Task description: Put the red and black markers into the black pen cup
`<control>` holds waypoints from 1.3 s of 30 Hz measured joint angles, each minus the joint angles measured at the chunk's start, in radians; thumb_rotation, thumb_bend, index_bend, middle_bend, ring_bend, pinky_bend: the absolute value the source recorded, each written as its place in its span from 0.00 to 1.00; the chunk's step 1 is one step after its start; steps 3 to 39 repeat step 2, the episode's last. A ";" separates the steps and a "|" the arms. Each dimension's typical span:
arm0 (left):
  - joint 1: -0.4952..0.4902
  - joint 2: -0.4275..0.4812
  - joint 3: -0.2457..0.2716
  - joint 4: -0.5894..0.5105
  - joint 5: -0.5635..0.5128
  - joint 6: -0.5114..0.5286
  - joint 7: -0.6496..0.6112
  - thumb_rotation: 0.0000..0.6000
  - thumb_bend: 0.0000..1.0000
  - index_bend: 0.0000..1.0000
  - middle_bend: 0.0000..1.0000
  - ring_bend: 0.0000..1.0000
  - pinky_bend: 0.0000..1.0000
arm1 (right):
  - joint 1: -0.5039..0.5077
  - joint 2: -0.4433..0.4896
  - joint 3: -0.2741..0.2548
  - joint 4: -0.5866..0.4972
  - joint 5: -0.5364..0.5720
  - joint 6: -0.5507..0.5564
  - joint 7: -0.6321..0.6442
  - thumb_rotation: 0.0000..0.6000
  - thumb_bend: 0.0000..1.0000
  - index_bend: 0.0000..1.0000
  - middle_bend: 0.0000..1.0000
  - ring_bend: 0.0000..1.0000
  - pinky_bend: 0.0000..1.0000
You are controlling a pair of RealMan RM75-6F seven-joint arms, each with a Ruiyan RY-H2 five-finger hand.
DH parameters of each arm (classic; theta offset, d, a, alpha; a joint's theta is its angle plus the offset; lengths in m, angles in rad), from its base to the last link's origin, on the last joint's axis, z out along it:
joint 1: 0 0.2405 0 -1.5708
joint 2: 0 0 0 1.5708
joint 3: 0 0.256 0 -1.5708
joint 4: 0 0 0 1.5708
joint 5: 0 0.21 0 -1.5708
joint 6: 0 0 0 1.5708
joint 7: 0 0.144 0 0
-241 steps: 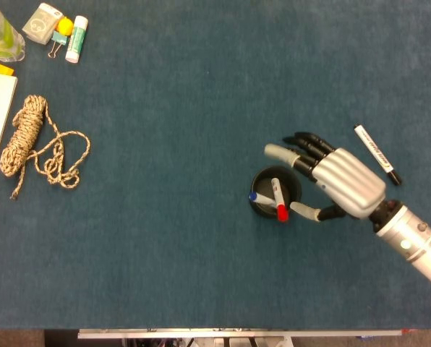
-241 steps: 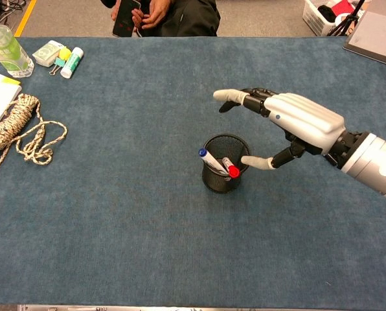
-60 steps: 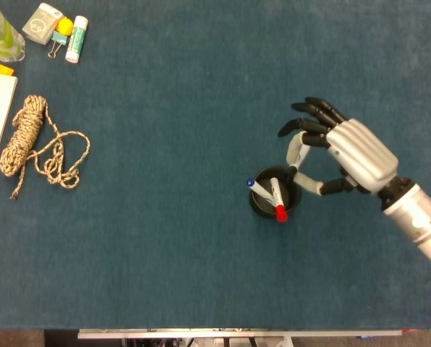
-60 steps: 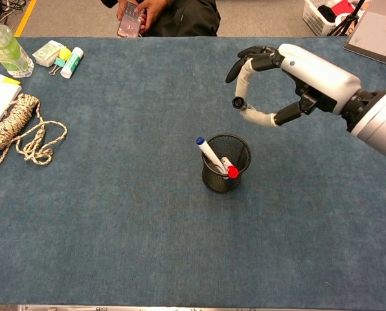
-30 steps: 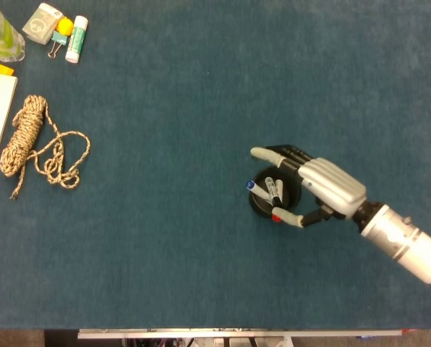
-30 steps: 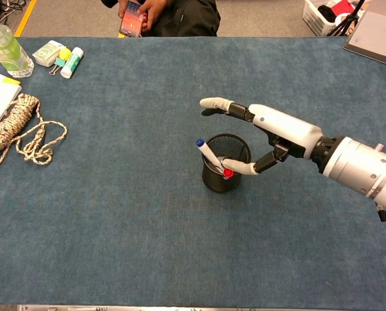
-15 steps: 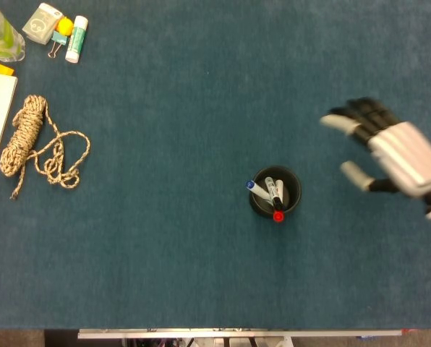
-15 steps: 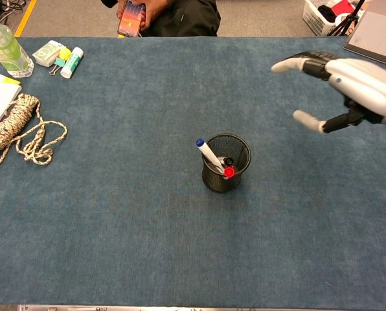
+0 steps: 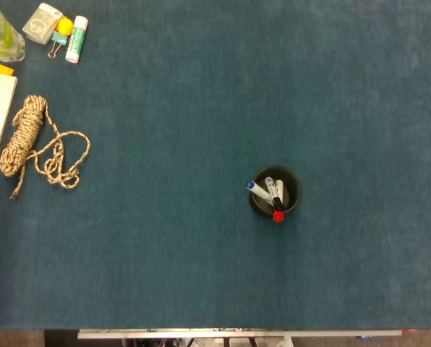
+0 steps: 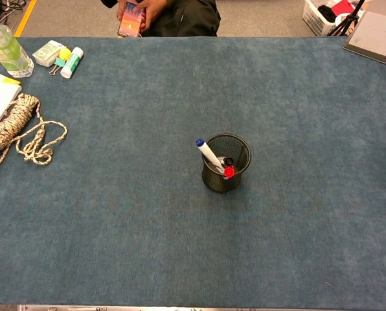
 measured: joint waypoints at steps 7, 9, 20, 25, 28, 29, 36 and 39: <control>-0.004 -0.001 0.000 -0.001 -0.002 -0.005 0.003 1.00 0.47 0.32 0.30 0.29 0.13 | -0.024 0.007 -0.005 0.000 -0.004 0.016 0.009 1.00 0.38 0.23 0.18 0.00 0.00; -0.004 -0.001 0.000 -0.001 -0.002 -0.005 0.003 1.00 0.47 0.32 0.30 0.29 0.13 | -0.024 0.007 -0.005 0.000 -0.004 0.016 0.009 1.00 0.38 0.23 0.18 0.00 0.00; -0.004 -0.001 0.000 -0.001 -0.002 -0.005 0.003 1.00 0.47 0.32 0.30 0.29 0.13 | -0.024 0.007 -0.005 0.000 -0.004 0.016 0.009 1.00 0.38 0.23 0.18 0.00 0.00; -0.004 -0.001 0.000 -0.001 -0.002 -0.005 0.003 1.00 0.47 0.32 0.30 0.29 0.13 | -0.024 0.007 -0.005 0.000 -0.004 0.016 0.009 1.00 0.38 0.23 0.18 0.00 0.00; -0.004 -0.001 0.000 -0.001 -0.002 -0.005 0.003 1.00 0.47 0.32 0.30 0.29 0.13 | -0.024 0.007 -0.005 0.000 -0.004 0.016 0.009 1.00 0.38 0.23 0.18 0.00 0.00; -0.004 -0.001 0.000 -0.001 -0.002 -0.005 0.003 1.00 0.47 0.32 0.30 0.29 0.13 | -0.024 0.007 -0.005 0.000 -0.004 0.016 0.009 1.00 0.38 0.23 0.18 0.00 0.00; -0.004 -0.001 0.000 -0.001 -0.002 -0.005 0.003 1.00 0.47 0.32 0.30 0.29 0.13 | -0.024 0.007 -0.005 0.000 -0.004 0.016 0.009 1.00 0.38 0.23 0.18 0.00 0.00; -0.004 -0.001 0.000 -0.001 -0.002 -0.005 0.003 1.00 0.47 0.32 0.30 0.29 0.13 | -0.024 0.007 -0.005 0.000 -0.004 0.016 0.009 1.00 0.38 0.23 0.18 0.00 0.00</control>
